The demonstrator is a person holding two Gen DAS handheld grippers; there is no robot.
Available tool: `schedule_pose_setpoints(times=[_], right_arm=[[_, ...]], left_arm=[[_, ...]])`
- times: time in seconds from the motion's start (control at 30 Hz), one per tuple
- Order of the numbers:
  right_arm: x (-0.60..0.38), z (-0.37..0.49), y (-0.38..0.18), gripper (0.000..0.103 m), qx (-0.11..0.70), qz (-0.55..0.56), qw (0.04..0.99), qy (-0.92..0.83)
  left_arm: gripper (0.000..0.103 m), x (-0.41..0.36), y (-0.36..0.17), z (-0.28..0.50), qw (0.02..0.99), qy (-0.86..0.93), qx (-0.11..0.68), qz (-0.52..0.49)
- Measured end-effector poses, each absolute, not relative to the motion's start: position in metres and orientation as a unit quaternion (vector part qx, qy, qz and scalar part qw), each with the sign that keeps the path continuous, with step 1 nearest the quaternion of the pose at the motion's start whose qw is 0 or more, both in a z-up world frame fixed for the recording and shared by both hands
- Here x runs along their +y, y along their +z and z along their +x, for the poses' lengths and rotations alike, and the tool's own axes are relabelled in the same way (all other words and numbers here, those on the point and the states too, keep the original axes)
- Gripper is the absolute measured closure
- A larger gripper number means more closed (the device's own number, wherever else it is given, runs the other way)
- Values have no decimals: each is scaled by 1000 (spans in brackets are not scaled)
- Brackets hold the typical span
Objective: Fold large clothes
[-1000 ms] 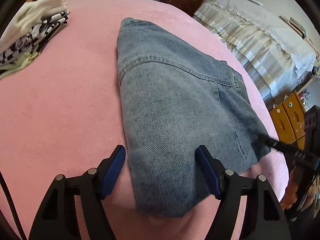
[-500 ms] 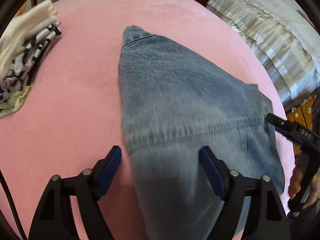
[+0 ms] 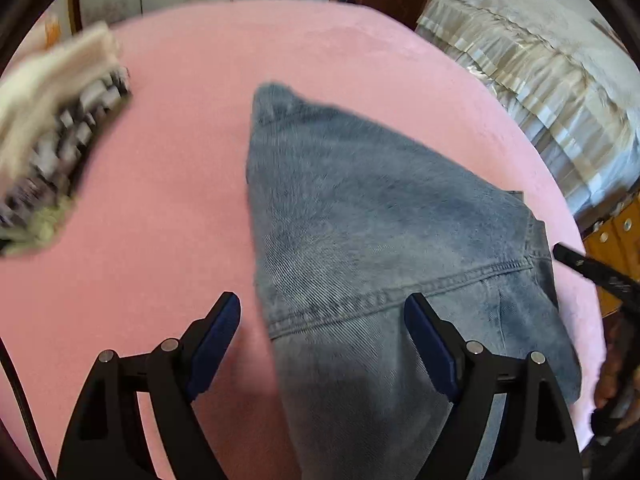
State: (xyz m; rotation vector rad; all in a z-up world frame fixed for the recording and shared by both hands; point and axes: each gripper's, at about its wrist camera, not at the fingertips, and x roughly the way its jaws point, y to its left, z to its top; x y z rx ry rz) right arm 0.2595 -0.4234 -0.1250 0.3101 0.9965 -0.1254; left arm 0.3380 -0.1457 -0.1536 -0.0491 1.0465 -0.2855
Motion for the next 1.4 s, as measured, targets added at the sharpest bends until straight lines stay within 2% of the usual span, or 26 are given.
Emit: schedule_pose_setpoints(times=[0.17, 0.37, 0.53, 0.77, 1.13, 1.2, 1.27, 1.33, 1.4], right_arm=[[-382, 229, -97, 72, 455, 115, 883, -11], [-334, 205, -111, 72, 477, 80, 875, 28], [-347, 192, -141, 75, 506, 87, 858, 14], [-372, 171, -132, 78, 490, 97, 866, -5], [-366, 155, -125, 74, 486, 85, 869, -32], [-365, 152, -125, 71, 488, 89, 867, -37], [-364, 146, -123, 59, 487, 100, 867, -37], [-361, 140, -120, 53, 486, 109, 866, -36], [-355, 131, -116, 51, 485, 113, 867, -34]], left_arm=[[19, -161, -123, 292, 865, -155, 476, -17], [19, -177, -134, 259, 855, -165, 492, -15], [19, -173, -160, 252, 847, -139, 513, -7], [19, -152, -171, 248, 836, -145, 526, -54], [19, -144, -166, 231, 832, -133, 536, -58], [19, -141, -163, 226, 831, -132, 538, -61], [19, -138, -160, 219, 831, -130, 538, -60], [19, -136, -155, 211, 832, -129, 537, -58], [19, -133, -151, 203, 833, -130, 535, -53]])
